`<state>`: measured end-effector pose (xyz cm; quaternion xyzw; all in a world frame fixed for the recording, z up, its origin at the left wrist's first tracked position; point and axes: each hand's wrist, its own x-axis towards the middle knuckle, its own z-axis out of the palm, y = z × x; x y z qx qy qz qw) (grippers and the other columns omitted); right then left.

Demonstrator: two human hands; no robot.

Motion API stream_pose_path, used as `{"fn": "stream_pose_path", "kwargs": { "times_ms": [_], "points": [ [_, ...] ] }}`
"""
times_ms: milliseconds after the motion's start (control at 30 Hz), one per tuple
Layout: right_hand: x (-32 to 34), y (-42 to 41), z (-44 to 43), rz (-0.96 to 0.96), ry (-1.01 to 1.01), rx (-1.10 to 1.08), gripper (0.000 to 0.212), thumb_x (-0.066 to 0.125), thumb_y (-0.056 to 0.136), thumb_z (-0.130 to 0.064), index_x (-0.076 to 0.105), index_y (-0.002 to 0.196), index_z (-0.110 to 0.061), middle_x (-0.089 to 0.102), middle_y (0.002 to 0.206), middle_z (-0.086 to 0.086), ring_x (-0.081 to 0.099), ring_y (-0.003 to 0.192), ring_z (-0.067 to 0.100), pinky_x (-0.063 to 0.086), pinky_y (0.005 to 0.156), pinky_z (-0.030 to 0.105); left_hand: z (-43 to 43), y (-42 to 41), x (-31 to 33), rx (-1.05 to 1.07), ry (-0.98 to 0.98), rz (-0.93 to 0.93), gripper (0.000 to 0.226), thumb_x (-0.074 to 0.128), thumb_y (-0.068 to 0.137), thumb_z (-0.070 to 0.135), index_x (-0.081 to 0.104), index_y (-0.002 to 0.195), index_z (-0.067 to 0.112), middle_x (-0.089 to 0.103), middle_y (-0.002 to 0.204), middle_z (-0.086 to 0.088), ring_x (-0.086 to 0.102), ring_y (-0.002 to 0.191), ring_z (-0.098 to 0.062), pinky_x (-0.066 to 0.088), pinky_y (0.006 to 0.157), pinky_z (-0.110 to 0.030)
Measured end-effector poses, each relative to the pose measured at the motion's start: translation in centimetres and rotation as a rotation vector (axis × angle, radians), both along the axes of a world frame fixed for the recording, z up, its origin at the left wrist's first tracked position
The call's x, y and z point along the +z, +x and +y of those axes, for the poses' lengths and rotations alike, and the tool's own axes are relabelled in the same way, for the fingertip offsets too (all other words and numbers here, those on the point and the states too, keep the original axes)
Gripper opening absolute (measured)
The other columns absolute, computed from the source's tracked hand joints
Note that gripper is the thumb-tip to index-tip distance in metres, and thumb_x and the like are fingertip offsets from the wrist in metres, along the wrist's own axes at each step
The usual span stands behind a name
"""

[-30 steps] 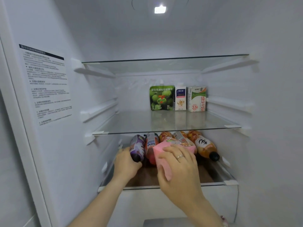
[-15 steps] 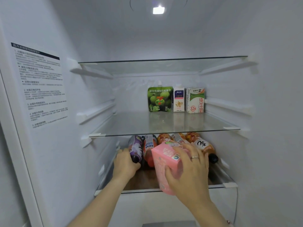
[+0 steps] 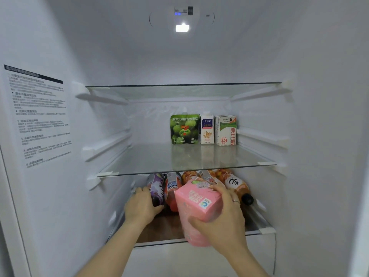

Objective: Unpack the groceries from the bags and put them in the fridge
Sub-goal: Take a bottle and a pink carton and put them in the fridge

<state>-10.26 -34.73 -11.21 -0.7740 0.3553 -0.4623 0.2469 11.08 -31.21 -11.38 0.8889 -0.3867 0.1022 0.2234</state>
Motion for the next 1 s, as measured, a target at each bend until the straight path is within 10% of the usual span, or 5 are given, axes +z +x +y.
{"fn": "stream_pose_path", "kwargs": {
  "times_ms": [367, 533, 633, 867, 1000],
  "points": [
    [2.5, -2.5, 5.1, -0.197, 0.023, 0.223, 0.082, 0.081, 0.027, -0.046, 0.051, 0.103, -0.055, 0.05, 0.112, -0.03, 0.053, 0.105, -0.004, 0.053, 0.087, 0.026, 2.1, 0.2, 1.7, -0.112, 0.159, 0.049, 0.069, 0.054, 0.085, 0.046, 0.031, 0.14, 0.012, 0.041, 0.143, -0.011, 0.037, 0.132, -0.028, 0.035, 0.105, -0.038],
    [8.3, -4.1, 6.4, -0.29, 0.066, 0.37, 0.082, 0.085, 0.026, -0.039, 0.059, 0.104, -0.041, 0.065, 0.101, -0.018, 0.063, 0.092, 0.0, 0.056, 0.075, 0.024, 4.7, -2.3, 4.8, -0.205, 0.143, 0.094, 0.041, 0.037, 0.072, 0.04, 0.054, 0.086, 0.005, 0.059, 0.118, -0.015, 0.053, 0.113, -0.03, 0.046, 0.091, -0.037],
    [12.2, -4.0, 5.9, -0.336, 0.043, 0.387, 0.074, 0.088, 0.036, -0.033, 0.056, 0.103, -0.041, 0.062, 0.1, -0.02, 0.06, 0.089, -0.005, 0.052, 0.059, 0.011, 6.9, -3.2, 6.8, -0.275, 0.228, 0.037, 0.025, 0.054, 0.084, 0.035, 0.062, 0.099, 0.016, 0.065, 0.112, -0.002, 0.06, 0.1, -0.021, 0.05, 0.085, -0.033],
    [16.6, 0.5, 2.7, -0.329, 0.036, 0.245, 0.079, 0.089, 0.054, -0.031, 0.051, 0.124, -0.027, 0.05, 0.093, -0.023, 0.056, 0.086, 0.002, 0.052, 0.072, 0.024, 12.6, -7.5, 12.0, -0.219, -0.663, -0.186, 0.031, 0.069, 0.078, 0.02, 0.059, 0.108, 0.024, 0.058, 0.091, 0.012, 0.056, 0.087, -0.009, 0.042, 0.083, -0.025],
    [16.5, 4.0, 2.1, -0.214, -0.016, 0.144, 0.087, 0.088, 0.053, -0.04, 0.048, 0.13, -0.025, 0.058, 0.111, -0.01, 0.058, 0.098, 0.011, 0.053, 0.086, 0.036, 11.5, -8.6, 12.8, -0.321, -0.585, -0.29, 0.077, 0.071, 0.075, 0.035, 0.031, 0.139, 0.021, 0.038, 0.129, 0.007, 0.04, 0.119, -0.011, 0.031, 0.098, -0.023]
  ]
}}
